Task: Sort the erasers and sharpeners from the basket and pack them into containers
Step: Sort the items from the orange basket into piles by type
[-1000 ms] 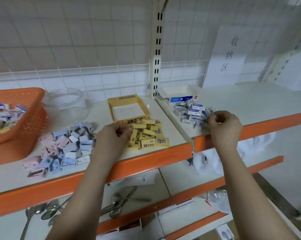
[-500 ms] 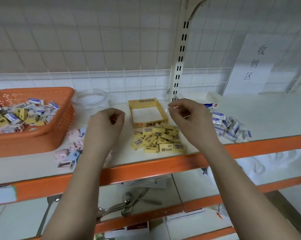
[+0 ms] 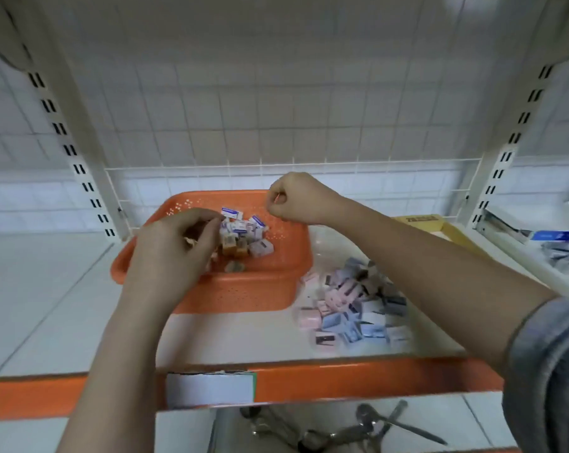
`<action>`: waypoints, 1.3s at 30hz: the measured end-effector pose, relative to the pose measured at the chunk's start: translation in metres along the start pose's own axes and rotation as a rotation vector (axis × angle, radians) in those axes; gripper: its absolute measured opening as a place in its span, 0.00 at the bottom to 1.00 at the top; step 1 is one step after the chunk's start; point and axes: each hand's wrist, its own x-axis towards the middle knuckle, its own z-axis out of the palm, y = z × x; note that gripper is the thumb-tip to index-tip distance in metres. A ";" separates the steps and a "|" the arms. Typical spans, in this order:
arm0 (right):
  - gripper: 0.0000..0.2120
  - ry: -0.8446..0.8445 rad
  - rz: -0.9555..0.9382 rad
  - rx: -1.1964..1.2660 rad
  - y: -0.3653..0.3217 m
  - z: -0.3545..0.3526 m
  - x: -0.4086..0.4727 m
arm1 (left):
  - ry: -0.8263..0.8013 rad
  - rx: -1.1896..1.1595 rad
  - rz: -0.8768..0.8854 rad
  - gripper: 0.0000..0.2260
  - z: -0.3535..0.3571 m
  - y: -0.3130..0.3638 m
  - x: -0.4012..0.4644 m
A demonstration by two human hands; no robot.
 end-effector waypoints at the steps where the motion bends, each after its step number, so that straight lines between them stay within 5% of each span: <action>1: 0.08 -0.046 0.019 -0.045 -0.003 0.011 0.017 | -0.005 -0.019 0.002 0.05 -0.005 -0.012 0.004; 8: 0.18 -0.630 0.069 -0.570 -0.006 0.059 0.072 | -0.121 -0.092 0.030 0.05 -0.024 -0.061 0.024; 16: 0.19 -0.637 0.076 -0.546 -0.002 0.062 0.064 | -0.212 -0.064 -0.025 0.05 -0.028 -0.077 0.037; 22: 0.12 -0.242 0.143 -0.467 -0.012 0.024 0.041 | -0.493 0.114 0.116 0.09 0.000 -0.072 0.080; 30: 0.11 0.421 0.332 0.278 -0.034 0.005 -0.066 | -0.968 0.422 0.423 0.10 0.079 -0.064 0.120; 35: 0.11 0.624 0.412 0.493 -0.041 0.022 -0.114 | -1.169 0.491 0.472 0.20 0.104 -0.064 0.121; 39: 0.11 0.663 0.442 0.502 -0.041 0.028 -0.128 | -1.185 0.521 0.506 0.19 0.111 -0.064 0.122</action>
